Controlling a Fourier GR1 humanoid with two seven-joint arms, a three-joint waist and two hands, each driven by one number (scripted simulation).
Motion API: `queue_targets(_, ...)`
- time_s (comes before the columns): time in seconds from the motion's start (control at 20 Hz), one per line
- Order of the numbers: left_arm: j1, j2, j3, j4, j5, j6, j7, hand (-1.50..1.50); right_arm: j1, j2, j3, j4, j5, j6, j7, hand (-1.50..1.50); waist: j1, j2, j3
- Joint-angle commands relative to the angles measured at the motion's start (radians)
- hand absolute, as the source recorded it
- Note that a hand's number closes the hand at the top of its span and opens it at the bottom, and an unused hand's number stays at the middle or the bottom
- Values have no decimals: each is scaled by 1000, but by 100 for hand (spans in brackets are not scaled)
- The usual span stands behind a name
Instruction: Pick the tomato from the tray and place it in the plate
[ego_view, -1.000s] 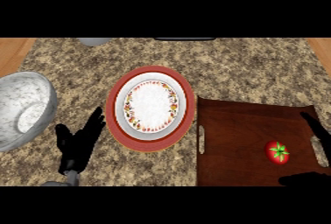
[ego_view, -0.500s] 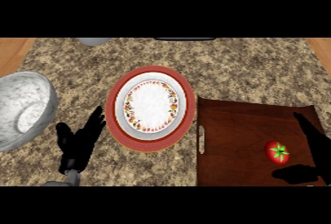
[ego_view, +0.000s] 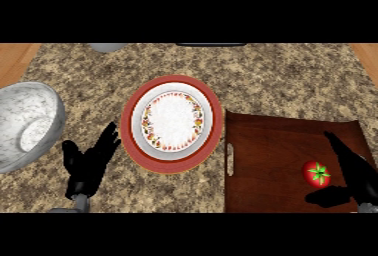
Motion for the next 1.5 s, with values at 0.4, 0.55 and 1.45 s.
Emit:
queue_targets(0.4,-16,-34,21,73,-36,-32,-17,0,16,33,73,32,171,-29,-62,150,-4,2,-3)
queue_targets(0.55,-72,-25,65,105,-21,-49,12,0,-61,26,33,128,193,-58,-115,150,-3,3,-2)
queue_targets(1.45,-38,-39,-27,21,-51,-64,44,0,-340,353,620,-64,555,-498,361,150,112,-10,-8)
